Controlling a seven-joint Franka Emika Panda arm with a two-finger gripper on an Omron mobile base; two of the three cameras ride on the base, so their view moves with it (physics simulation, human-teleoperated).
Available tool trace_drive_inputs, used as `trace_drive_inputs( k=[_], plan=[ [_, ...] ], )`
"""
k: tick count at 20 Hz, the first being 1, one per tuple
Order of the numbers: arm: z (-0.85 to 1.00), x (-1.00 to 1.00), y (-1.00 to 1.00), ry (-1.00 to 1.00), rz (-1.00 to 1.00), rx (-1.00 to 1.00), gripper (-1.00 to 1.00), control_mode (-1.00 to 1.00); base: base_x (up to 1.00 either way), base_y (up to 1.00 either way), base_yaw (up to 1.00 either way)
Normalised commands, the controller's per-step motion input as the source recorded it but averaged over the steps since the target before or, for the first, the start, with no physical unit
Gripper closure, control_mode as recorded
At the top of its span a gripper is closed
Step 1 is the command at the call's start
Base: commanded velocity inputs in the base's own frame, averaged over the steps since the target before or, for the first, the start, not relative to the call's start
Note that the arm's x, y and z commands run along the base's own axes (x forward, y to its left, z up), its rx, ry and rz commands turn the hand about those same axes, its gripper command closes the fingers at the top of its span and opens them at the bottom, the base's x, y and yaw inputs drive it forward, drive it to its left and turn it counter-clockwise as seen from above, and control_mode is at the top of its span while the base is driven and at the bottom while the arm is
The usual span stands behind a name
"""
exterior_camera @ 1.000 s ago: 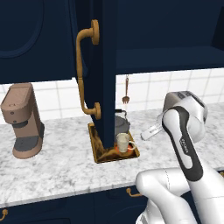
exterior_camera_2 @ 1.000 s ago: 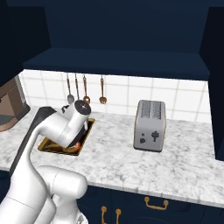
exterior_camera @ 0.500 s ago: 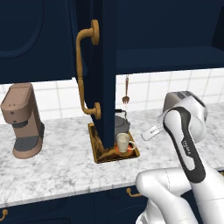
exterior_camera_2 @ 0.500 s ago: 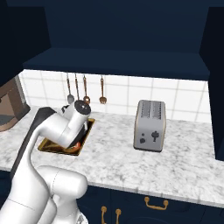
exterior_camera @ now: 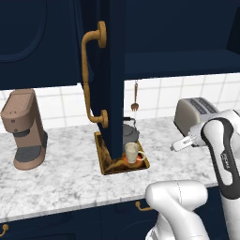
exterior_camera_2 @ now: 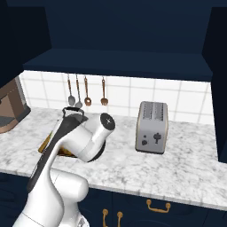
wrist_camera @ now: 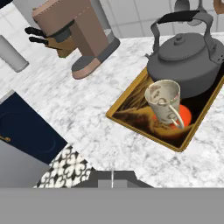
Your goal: Pick the kettle from the counter and place it on the tray. Then pick the mug from the cabinet and place it on the tray. Then close the cabinet doors.
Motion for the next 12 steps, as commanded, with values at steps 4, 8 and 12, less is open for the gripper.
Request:
trace_drive_inputs(
  k=[4,8,12],
  plan=[
    [0.0,-0.11,-0.7,0.0,0.0,0.21,1.0,-1.0,0.0,0.0,0.0],
    [-0.02,0.0,-0.62,0.0,0.0,0.22,1.0,-1.0,0.0,0.0,0.0],
    [-0.04,0.0,-0.62,-0.09,0.0,0.25,1.0,-1.0,0.0,0.0,0.0]
  ],
)
